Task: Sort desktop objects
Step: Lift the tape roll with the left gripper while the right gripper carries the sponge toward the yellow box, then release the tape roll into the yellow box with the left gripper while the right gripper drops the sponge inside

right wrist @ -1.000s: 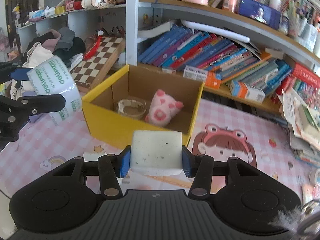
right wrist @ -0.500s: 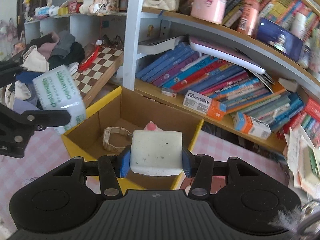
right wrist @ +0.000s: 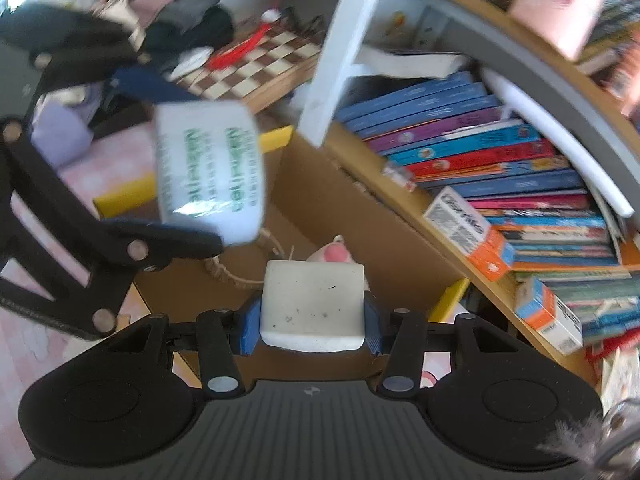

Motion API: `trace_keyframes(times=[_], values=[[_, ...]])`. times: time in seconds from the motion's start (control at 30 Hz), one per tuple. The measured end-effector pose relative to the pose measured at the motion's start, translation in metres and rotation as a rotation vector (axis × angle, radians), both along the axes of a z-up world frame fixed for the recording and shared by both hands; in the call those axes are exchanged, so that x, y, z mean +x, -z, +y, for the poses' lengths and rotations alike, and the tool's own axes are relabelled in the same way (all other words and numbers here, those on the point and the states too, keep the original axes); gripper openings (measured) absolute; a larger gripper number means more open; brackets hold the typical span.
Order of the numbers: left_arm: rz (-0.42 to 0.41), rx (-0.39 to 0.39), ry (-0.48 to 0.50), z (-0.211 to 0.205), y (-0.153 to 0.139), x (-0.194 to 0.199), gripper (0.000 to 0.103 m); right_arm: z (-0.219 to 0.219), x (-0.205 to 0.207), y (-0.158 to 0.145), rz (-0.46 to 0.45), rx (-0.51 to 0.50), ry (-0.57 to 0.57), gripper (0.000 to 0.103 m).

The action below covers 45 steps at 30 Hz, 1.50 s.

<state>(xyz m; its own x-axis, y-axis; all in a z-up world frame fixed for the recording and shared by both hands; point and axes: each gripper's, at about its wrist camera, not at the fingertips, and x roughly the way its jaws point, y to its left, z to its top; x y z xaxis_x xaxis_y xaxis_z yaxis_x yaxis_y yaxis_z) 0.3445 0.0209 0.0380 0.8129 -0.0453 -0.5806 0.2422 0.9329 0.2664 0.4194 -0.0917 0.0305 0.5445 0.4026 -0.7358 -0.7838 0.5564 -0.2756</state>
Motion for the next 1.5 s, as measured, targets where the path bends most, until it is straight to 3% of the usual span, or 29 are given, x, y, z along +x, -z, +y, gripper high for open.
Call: trace_keyframes(times=[0.13, 0.67, 1.17, 1.5], values=[[0.017, 0.02, -0.003, 0.0, 0.006, 0.011, 0.084, 0.006, 0.008, 0.011, -0.008, -0.051, -0.073, 0.047], [0.206, 0.043, 0.055, -0.005, 0.054, 0.045, 0.084, 0.014, 0.044, 0.055, 0.138, -0.165, -0.184, 0.048], [0.344, -0.144, 0.05, 0.016, 0.065, 0.06, 0.085, 0.023, 0.06, 0.074, 0.262, -0.191, -0.19, 0.051], [0.319, -0.12, 0.035, 0.016, 0.065, 0.054, 0.086, 0.02, 0.059, 0.07, 0.245, -0.176, -0.173, 0.061]])
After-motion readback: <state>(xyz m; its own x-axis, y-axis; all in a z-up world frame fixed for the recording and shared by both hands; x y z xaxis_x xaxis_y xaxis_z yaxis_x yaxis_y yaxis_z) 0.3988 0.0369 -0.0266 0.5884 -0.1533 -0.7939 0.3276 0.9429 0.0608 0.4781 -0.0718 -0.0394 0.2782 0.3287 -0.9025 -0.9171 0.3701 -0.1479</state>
